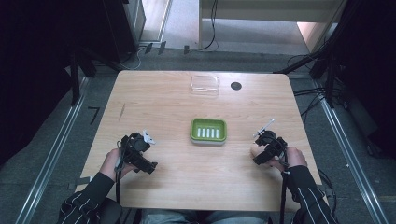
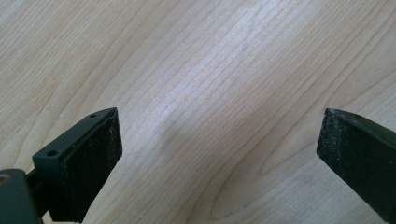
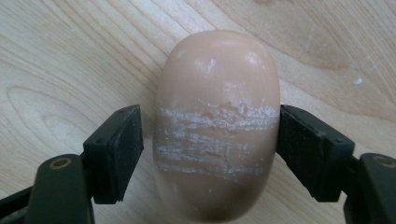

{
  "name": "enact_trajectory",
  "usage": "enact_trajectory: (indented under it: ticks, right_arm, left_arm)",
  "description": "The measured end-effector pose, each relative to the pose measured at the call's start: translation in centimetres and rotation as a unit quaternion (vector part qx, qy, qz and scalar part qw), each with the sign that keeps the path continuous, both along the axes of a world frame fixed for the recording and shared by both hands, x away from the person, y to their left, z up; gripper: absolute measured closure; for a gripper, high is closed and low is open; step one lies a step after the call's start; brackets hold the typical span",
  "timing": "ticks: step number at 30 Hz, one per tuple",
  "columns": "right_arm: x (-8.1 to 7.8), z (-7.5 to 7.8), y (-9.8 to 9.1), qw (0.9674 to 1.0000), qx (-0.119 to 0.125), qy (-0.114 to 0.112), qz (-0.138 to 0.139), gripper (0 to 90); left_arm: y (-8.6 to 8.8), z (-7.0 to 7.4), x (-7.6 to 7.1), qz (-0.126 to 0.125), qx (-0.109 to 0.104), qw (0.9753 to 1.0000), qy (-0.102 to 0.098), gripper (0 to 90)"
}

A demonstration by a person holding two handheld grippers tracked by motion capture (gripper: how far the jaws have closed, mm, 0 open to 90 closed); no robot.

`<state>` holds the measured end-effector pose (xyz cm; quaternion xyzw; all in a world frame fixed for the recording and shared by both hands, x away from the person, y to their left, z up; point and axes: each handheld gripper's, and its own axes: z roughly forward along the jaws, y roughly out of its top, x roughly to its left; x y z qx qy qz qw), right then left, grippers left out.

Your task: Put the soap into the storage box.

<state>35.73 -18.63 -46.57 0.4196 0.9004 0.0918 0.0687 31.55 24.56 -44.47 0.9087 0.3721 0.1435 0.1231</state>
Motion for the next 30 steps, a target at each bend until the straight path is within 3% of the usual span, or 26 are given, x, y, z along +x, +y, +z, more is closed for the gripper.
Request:
enact_trajectory:
  ticks: [9, 16, 23, 30]
  right_arm:
    - [0.06, -0.09, -0.27, 1.0, 0.0, 0.003, -0.005, 31.5]
    - [0.04, -0.16, -0.15, 1.0, -0.004, 0.005, -0.008, 32.2]
    - [0.2, -0.17, 0.22, 0.9997, -0.024, 0.004, 0.0, 33.3]
    - [0.32, -0.17, 0.28, 0.9997, -0.022, 0.006, -0.004, 33.4]
  left_arm:
    - [0.0, 0.01, 0.0, 0.0, 0.0, 1.0, 0.0, 0.5]
    - [-0.01, 0.02, 0.0, -0.001, 0.0, 1.0, 0.001, 0.6]
    - [-0.03, 0.01, -0.01, -0.001, 0.0, 1.0, 0.001, 0.6]
    - [-0.03, 0.0, 0.02, -0.001, -0.002, 1.0, 0.0, 0.6]
